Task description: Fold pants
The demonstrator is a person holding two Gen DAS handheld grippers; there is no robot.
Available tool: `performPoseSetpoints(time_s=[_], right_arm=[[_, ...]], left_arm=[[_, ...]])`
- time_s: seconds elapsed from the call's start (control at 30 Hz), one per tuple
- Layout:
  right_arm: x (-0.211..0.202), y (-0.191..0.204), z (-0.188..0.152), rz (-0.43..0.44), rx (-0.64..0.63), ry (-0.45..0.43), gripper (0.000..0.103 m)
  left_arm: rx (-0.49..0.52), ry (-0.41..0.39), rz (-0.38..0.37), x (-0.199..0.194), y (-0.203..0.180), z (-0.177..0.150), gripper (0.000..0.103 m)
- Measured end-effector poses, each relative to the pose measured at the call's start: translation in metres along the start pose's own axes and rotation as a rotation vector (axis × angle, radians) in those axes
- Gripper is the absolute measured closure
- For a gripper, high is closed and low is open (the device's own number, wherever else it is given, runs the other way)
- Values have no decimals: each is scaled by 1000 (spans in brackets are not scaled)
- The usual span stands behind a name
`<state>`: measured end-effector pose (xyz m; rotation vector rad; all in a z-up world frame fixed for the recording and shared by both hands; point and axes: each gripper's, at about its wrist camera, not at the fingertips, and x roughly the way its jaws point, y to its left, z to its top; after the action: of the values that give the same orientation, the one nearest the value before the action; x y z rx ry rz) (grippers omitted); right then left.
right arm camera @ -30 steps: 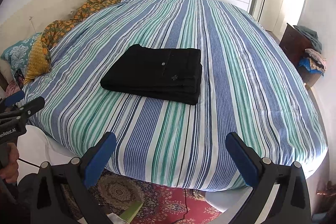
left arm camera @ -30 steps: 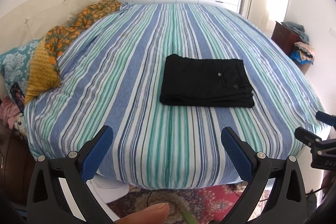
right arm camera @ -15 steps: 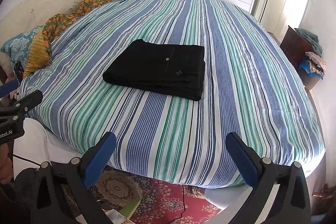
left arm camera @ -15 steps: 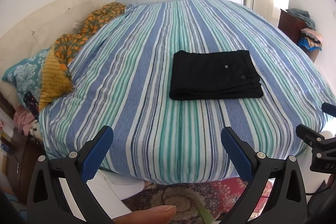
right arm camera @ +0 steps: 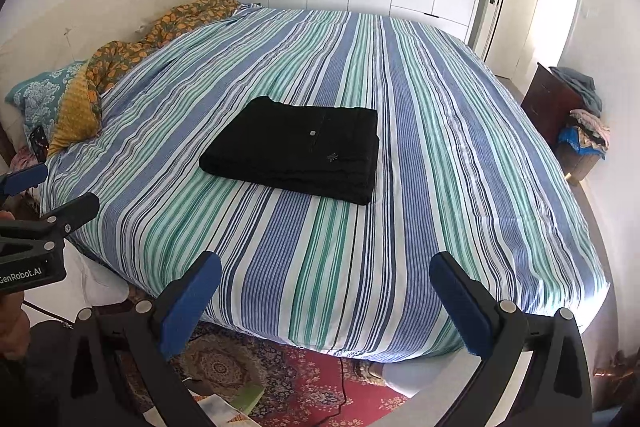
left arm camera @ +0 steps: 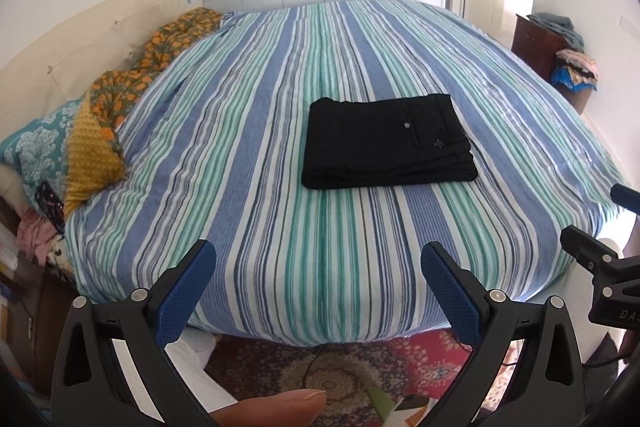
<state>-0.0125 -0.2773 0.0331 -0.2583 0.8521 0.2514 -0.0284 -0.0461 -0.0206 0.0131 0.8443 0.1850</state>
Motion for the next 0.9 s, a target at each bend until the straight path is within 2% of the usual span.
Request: performPoseSetpoints(time_s=[0.13,0.3,0.43,0.57,0.9], right_arm=[[4,3,2,-24,18,36,0],[-6,15,11,-32,-16,28,0],[4,14,15,-12,3,25,0],[24,10,15,15,-1,60,0],[29,-3,12,-28,23,50,0]], left_arm=[[-42,10,-34,5,14,0,1],[-69,32,-33,9,23,-1,1],[-64,48,-16,16,19,-2,1],[-70,63,-6,20,16,4,1],[-27,76,-21,24,7,7,1]])
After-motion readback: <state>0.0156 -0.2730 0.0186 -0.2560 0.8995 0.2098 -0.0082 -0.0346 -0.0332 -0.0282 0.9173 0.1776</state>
